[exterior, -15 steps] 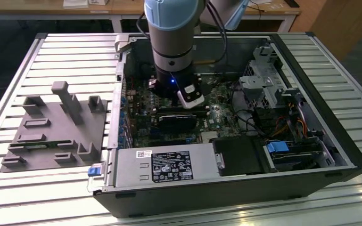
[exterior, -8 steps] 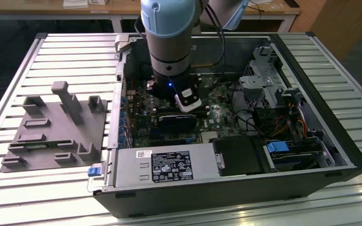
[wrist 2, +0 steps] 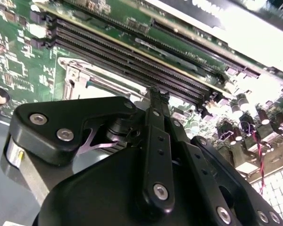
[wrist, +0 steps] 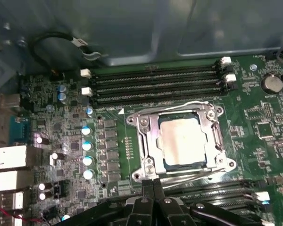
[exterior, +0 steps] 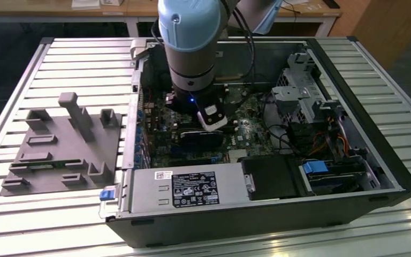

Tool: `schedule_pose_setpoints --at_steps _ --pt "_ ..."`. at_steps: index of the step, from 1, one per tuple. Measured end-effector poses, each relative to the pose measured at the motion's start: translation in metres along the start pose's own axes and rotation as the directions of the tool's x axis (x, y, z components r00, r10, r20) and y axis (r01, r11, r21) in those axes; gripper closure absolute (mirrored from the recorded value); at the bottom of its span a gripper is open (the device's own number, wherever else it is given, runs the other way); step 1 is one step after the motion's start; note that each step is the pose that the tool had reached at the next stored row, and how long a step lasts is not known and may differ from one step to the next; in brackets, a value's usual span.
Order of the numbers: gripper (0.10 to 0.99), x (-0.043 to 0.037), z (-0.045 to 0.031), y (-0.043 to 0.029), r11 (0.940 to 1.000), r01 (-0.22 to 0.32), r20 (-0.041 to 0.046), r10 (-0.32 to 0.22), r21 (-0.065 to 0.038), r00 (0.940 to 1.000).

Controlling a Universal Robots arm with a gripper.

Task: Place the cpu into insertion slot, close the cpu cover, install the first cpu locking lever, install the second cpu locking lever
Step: 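Install the second cpu locking lever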

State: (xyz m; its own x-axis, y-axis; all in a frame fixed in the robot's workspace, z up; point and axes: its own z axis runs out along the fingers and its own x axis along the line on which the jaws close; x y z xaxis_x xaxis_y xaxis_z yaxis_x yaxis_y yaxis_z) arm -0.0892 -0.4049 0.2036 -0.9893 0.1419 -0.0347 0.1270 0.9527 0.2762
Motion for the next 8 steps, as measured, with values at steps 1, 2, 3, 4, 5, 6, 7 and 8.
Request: schedule_pose_setpoints --at_steps 1,2,3,4,5,6,7,8 --pt "0.984 0.0013 0.0004 -0.0003 1.0 -0.001 -0.0007 0.001 -0.006 1.0" --pt "0.984 0.0025 0.0009 -0.0007 1.0 -0.001 -0.0012 0.001 -0.01 1.0" --pt "0.984 0.0036 0.0014 -0.001 0.9999 -0.001 -0.0016 0.001 -0.013 1.0" --pt "0.984 0.0044 0.002 -0.0014 0.9999 -0.001 -0.002 0.001 -0.015 1.0" --pt "0.984 0.0051 0.0026 -0.0017 0.9998 -0.001 -0.0022 0.001 -0.018 1.0" --pt "0.984 0.0058 0.0031 -0.002 0.9998 -0.002 -0.0027 0.002 -0.021 1.0" --pt "0.984 0.0064 0.0037 -0.0023 0.9997 -0.002 -0.0032 0.002 -0.025 1.0" --pt "0.984 0.007 0.0042 -0.0025 0.9996 -0.002 -0.0037 0.002 -0.029 1.0"
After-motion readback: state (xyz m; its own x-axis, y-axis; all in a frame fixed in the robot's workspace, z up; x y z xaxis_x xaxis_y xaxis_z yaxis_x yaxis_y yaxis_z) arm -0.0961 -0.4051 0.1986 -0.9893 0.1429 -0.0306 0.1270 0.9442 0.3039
